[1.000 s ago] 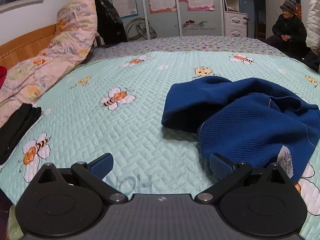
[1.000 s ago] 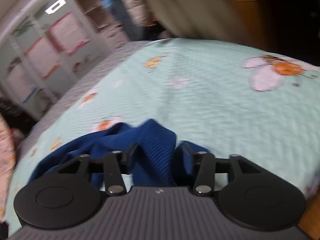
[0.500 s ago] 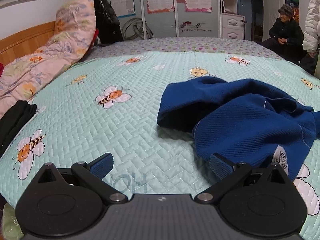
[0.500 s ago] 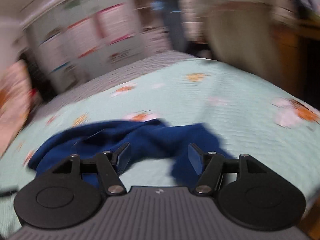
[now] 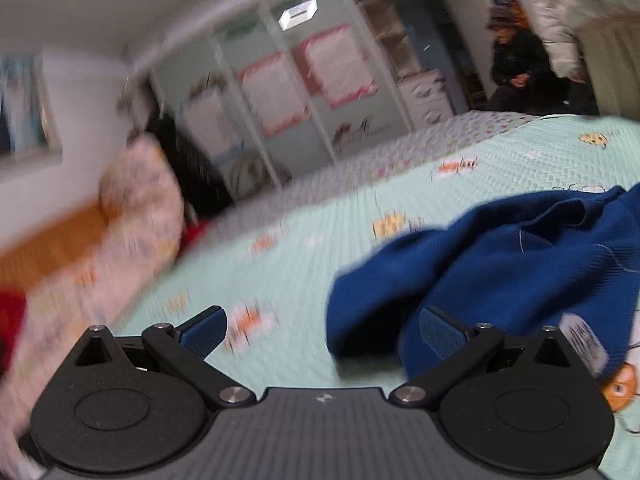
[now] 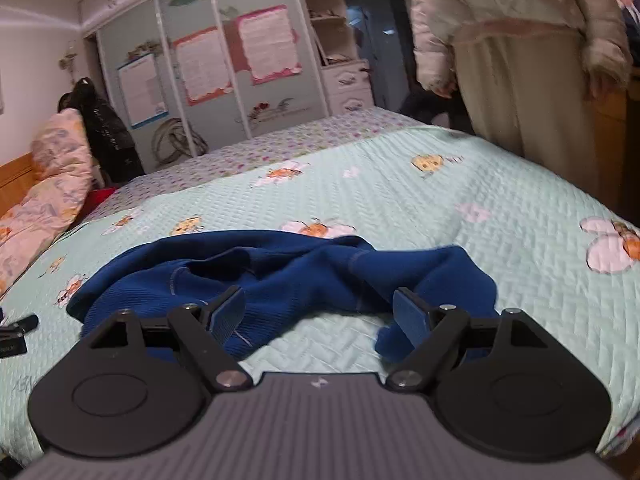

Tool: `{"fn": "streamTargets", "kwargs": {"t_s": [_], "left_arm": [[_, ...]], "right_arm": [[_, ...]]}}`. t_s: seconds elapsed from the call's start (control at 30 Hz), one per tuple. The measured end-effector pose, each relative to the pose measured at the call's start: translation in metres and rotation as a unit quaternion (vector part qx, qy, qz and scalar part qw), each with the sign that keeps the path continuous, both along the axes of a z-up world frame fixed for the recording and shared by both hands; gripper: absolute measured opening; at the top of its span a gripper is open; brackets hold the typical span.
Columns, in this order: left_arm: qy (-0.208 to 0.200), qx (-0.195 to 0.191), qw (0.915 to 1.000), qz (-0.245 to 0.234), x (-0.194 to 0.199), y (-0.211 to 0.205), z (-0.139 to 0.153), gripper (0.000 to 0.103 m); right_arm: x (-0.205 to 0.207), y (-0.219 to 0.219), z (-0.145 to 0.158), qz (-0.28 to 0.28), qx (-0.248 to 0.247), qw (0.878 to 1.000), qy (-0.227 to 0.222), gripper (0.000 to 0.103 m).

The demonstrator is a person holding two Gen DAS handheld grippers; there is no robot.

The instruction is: Fold clothes

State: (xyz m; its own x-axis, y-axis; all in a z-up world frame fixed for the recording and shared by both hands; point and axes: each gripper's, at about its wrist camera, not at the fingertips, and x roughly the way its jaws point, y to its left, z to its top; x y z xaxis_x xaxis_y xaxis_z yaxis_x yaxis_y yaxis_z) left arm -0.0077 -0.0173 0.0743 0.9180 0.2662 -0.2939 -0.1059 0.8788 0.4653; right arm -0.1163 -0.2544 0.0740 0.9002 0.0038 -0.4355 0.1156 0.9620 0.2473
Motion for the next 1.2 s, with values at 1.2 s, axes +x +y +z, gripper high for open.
{"fn": "streamTargets", "kwargs": {"t_s": [1.2], "left_arm": [[0.102,0.398,0.8804,-0.237,0.153,-0.068,-0.084,0.093]], "right_arm": [[0.019,0.0,-0.038,0.027,0.018,0.999,0.022,0.087]]}}
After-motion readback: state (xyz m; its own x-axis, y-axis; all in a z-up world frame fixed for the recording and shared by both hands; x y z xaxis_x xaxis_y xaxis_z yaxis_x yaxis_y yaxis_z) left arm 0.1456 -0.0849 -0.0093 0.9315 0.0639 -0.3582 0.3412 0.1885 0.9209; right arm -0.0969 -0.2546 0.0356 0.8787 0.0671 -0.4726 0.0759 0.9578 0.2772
